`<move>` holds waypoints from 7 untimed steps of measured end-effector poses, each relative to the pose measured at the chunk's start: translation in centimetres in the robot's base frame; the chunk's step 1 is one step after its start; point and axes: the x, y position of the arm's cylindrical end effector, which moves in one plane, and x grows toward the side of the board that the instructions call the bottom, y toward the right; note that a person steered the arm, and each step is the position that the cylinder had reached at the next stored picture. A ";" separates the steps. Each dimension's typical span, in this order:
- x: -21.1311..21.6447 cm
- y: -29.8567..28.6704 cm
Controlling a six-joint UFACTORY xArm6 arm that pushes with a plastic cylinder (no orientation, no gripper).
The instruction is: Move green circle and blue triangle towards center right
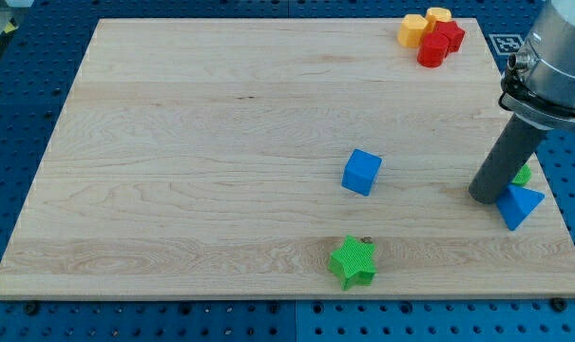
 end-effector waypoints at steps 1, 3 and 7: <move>2.4 -2.3; 6.4 0.1; 1.1 2.8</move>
